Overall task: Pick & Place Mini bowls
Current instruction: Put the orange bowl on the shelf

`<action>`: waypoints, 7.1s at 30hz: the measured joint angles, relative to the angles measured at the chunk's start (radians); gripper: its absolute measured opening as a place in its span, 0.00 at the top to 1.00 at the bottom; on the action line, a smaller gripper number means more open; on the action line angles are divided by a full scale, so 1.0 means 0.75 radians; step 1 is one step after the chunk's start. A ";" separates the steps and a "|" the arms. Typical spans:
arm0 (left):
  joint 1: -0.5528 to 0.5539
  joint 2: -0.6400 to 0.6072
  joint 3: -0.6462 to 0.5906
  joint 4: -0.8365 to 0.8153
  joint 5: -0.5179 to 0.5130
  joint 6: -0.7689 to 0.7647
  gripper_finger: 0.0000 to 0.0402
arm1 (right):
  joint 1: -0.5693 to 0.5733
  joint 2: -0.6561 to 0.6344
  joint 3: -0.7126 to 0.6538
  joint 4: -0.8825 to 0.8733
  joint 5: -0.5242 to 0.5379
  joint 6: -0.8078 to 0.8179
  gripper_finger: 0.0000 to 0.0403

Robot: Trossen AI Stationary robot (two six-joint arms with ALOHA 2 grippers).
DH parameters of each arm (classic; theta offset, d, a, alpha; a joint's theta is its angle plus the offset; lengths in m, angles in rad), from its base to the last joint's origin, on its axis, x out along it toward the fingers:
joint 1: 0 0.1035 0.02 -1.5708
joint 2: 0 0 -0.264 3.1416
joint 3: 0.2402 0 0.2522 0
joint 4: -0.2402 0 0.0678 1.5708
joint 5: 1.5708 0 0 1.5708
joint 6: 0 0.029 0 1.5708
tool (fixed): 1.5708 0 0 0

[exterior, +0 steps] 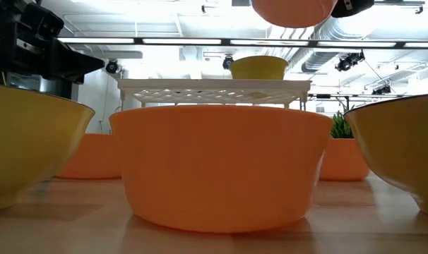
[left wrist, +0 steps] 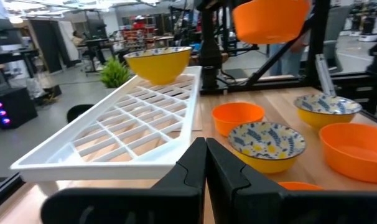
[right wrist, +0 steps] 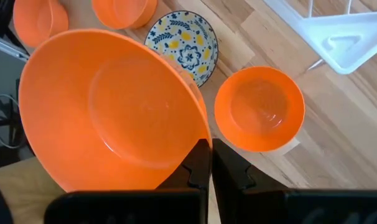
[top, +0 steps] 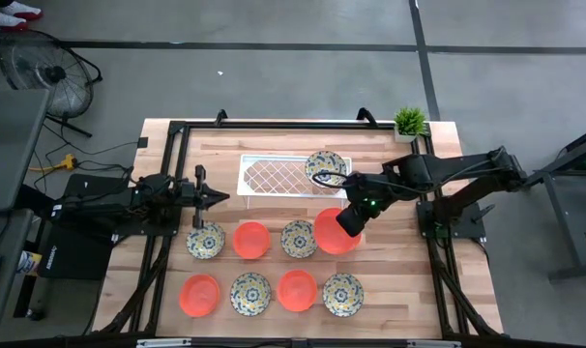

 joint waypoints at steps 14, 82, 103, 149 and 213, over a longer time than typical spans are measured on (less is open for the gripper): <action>0.000 0.000 0.000 0.002 -0.057 -0.005 1.00 | -0.010 0.000 0.000 0.016 0.112 -0.004 1.00; -0.268 1.564 1.433 -0.780 0.267 1.581 0.69 | 0.017 0.250 -0.001 0.170 -0.096 0.286 1.00; -0.506 2.009 1.813 -0.806 -0.328 2.131 0.69 | -0.037 0.274 -0.001 0.178 -0.163 0.242 1.00; -0.506 2.112 1.834 -0.900 -0.350 0.906 0.69 | -0.133 0.280 -0.001 0.034 -0.051 -0.036 1.00; -0.619 2.271 1.834 -0.541 -0.639 2.121 0.69 | -0.101 0.257 -0.001 -0.023 -0.282 -0.351 1.00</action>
